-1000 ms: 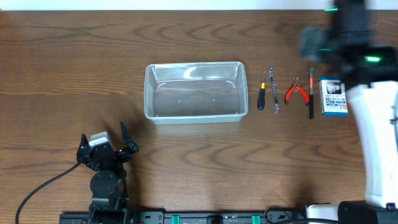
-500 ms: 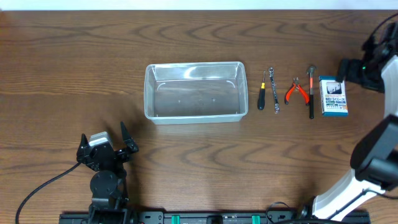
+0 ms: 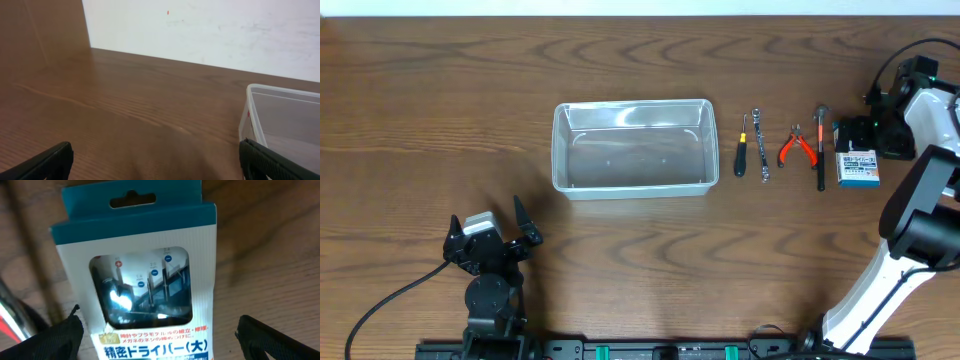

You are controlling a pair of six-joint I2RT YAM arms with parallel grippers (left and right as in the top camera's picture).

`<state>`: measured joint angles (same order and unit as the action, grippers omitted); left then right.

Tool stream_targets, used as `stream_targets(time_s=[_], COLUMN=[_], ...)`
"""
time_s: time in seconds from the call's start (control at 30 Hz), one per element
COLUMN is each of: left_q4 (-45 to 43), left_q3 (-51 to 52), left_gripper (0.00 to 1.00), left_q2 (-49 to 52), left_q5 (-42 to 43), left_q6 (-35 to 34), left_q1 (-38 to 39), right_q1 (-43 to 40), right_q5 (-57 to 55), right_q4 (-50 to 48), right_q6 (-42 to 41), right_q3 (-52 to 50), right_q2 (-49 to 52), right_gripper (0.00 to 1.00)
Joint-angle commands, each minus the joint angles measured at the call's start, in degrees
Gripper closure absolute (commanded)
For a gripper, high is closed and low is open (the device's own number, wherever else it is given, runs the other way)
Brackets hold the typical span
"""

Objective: Pack container
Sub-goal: 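Grasp the blue-and-white screwdriver set box with the right gripper, then lower the box into the container's right end and open the gripper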

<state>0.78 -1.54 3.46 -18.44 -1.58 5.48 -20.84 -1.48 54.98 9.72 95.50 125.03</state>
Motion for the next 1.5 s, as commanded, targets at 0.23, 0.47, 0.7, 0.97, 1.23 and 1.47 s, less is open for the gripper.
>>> stream_targets(time_s=[0.23, 0.47, 0.7, 0.97, 1.23, 1.47], left_q4=[1.6, 1.6, 1.6, 1.6, 1.6, 1.6], left_q3=[1.3, 1.3, 1.3, 1.3, 1.3, 1.3], left_gripper=[0.02, 0.02, 0.02, 0.02, 0.02, 0.02], left_q2=[-0.2, -0.2, -0.2, -0.2, -0.2, -0.2], left_q5=[-1.1, -1.1, -1.1, -1.1, -1.1, -1.1], left_q6=[0.1, 0.1, 0.1, 0.1, 0.1, 0.1], left_q1=[0.2, 0.2, 0.2, 0.2, 0.2, 0.2], right_q1=[0.3, 0.3, 0.3, 0.5, 7.6, 27.4], right_q5=[0.9, 0.9, 0.9, 0.9, 9.4, 8.4], right_q4=[-1.7, -4.1, -3.0, 4.0, 12.6, 9.5], right_q6=[0.0, -1.1, -5.1, -9.2, -10.2, -22.5], right_q3=[-3.0, -7.6, -6.8, 1.2, 12.1, 12.8], right_q2=[1.7, 1.7, 1.6, -1.3, -13.6, -22.6], right_gripper=[0.01, 0.07, 0.25, 0.38, 0.60, 0.59])
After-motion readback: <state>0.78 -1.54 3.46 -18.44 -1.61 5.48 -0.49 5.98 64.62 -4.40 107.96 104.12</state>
